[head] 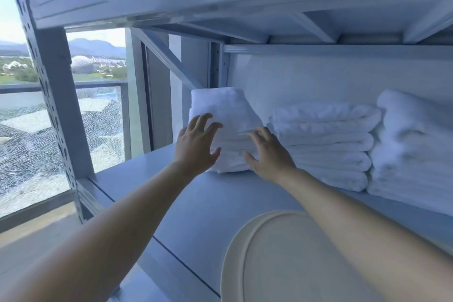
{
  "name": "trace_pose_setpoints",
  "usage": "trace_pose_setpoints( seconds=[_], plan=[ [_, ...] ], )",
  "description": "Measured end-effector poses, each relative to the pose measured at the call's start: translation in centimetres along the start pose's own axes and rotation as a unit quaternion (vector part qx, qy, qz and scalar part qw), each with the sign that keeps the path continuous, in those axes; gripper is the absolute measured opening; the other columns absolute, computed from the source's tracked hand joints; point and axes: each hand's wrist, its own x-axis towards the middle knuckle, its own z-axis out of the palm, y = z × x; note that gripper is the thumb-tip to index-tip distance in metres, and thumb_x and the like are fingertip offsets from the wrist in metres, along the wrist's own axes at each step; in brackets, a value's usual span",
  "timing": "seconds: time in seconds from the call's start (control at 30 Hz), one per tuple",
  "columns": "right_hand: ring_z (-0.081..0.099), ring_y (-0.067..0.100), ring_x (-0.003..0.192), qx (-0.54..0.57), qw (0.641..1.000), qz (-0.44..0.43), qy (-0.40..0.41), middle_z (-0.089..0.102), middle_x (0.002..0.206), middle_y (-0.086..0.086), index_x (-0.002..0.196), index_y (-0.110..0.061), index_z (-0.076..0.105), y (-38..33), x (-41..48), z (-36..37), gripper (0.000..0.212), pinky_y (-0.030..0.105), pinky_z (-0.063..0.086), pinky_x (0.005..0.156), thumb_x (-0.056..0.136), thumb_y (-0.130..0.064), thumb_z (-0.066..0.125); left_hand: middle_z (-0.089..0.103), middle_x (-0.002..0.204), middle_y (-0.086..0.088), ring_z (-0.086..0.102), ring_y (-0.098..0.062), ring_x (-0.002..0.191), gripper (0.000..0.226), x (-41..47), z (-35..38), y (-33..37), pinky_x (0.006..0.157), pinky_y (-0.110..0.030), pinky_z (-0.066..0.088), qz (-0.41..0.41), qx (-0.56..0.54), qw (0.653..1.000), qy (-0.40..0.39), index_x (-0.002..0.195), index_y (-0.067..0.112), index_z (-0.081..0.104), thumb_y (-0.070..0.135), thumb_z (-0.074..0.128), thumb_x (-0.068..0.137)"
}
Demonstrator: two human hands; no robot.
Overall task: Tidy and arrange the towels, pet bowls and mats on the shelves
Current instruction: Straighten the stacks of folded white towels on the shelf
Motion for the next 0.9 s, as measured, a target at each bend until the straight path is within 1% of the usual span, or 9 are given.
trace_pose_setpoints(
  seconds=[0.1,0.2,0.37,0.47,0.53,0.6,0.7,0.8,0.9],
  plan=[
    [0.032,0.021,0.13,-0.006,1.0,-0.004,0.0,0.023,0.145,0.001,0.139,-0.018,0.032,0.2,0.8,0.2,0.054,0.037,0.045,0.092,0.092,-0.036,0.05,0.023,0.151,-0.002,0.016,-0.023,0.14,0.061,0.2,0.9,-0.3,0.105,-0.043,0.032,-0.019,0.004,1.0,-0.001,0.135,0.028,0.041,0.036,0.065,0.08],
    [0.026,0.02,0.135,-0.02,1.0,-0.009,-0.005,0.017,0.149,0.0,0.142,-0.019,0.027,0.3,1.5,0.3,0.06,0.037,0.044,0.096,0.091,-0.038,0.052,0.015,0.154,-0.001,0.008,-0.025,0.143,0.065,0.1,2.4,-0.7,0.104,-0.044,0.034,-0.051,-0.02,0.998,-0.014,0.139,0.03,0.035,0.038,0.064,0.081],
    [0.024,0.021,0.134,-0.076,0.996,-0.035,-0.002,0.021,0.147,0.001,0.143,-0.019,0.026,0.9,2.7,0.8,0.066,0.037,0.041,0.098,0.088,-0.04,0.056,0.024,0.151,-0.005,0.015,-0.028,0.141,0.062,0.1,4.8,-1.2,0.095,-0.043,0.044,-0.056,-0.085,0.994,0.029,0.134,0.024,0.045,0.032,0.069,0.078],
    [0.032,0.026,0.127,-0.107,0.993,-0.051,0.028,0.031,0.142,0.002,0.14,-0.019,0.034,1.4,3.0,1.3,0.065,0.036,0.04,0.095,0.085,-0.041,0.06,0.031,0.149,-0.006,0.02,-0.027,0.138,0.062,-0.3,6.0,-1.7,0.091,-0.041,0.047,-0.042,-0.118,0.989,0.076,0.131,0.023,0.049,0.027,0.074,0.074],
    [0.034,0.029,0.125,-0.122,0.99,-0.056,0.048,0.035,0.14,0.004,0.137,-0.019,0.04,1.6,3.1,1.7,0.064,0.039,0.037,0.094,0.083,-0.043,0.062,0.033,0.147,-0.007,0.019,-0.025,0.136,0.063,-0.5,6.7,-2.0,0.09,-0.041,0.047,-0.033,-0.144,0.984,0.099,0.13,0.023,0.05,0.025,0.076,0.072],
    [0.028,0.029,0.127,-0.129,0.989,-0.051,0.059,0.032,0.142,0.006,0.136,-0.021,0.042,1.7,3.3,2.2,0.064,0.04,0.034,0.095,0.081,-0.045,0.063,0.033,0.147,-0.007,0.017,-0.023,0.136,0.065,-0.5,7.0,-2.4,0.092,-0.038,0.043,-0.028,-0.16,0.981,0.106,0.13,0.024,0.051,0.025,0.078,0.07],
    [0.012,0.025,0.131,-0.114,0.991,-0.039,0.066,0.023,0.146,0.007,0.134,-0.023,0.041,1.9,3.7,2.9,0.063,0.044,0.027,0.099,0.08,-0.046,0.064,0.032,0.148,-0.005,0.018,-0.021,0.136,0.067,-0.2,6.9,-3.0,0.095,-0.029,0.033,-0.021,-0.159,0.982,0.103,0.131,0.026,0.05,0.028,0.078,0.07],
    [0.014,0.026,0.136,-0.079,0.994,-0.04,0.058,0.018,0.148,0.007,0.137,-0.022,0.038,1.8,4.2,3.5,0.066,0.045,0.029,0.103,0.08,-0.046,0.064,0.033,0.147,-0.005,0.02,-0.021,0.136,0.068,-0.2,6.9,-3.4,0.096,-0.029,0.033,-0.011,-0.159,0.981,0.108,0.13,0.027,0.051,0.029,0.079,0.069],
    [0.013,0.025,0.14,-0.027,0.997,-0.047,0.053,0.013,0.152,0.006,0.139,-0.018,0.035,1.8,4.3,4.2,0.069,0.044,0.031,0.107,0.081,-0.042,0.065,0.033,0.147,-0.006,0.02,-0.024,0.136,0.068,-0.2,7.0,-3.6,0.101,-0.035,0.032,-0.01,-0.154,0.981,0.114,0.13,0.028,0.052,0.032,0.08,0.068]
  ],
)
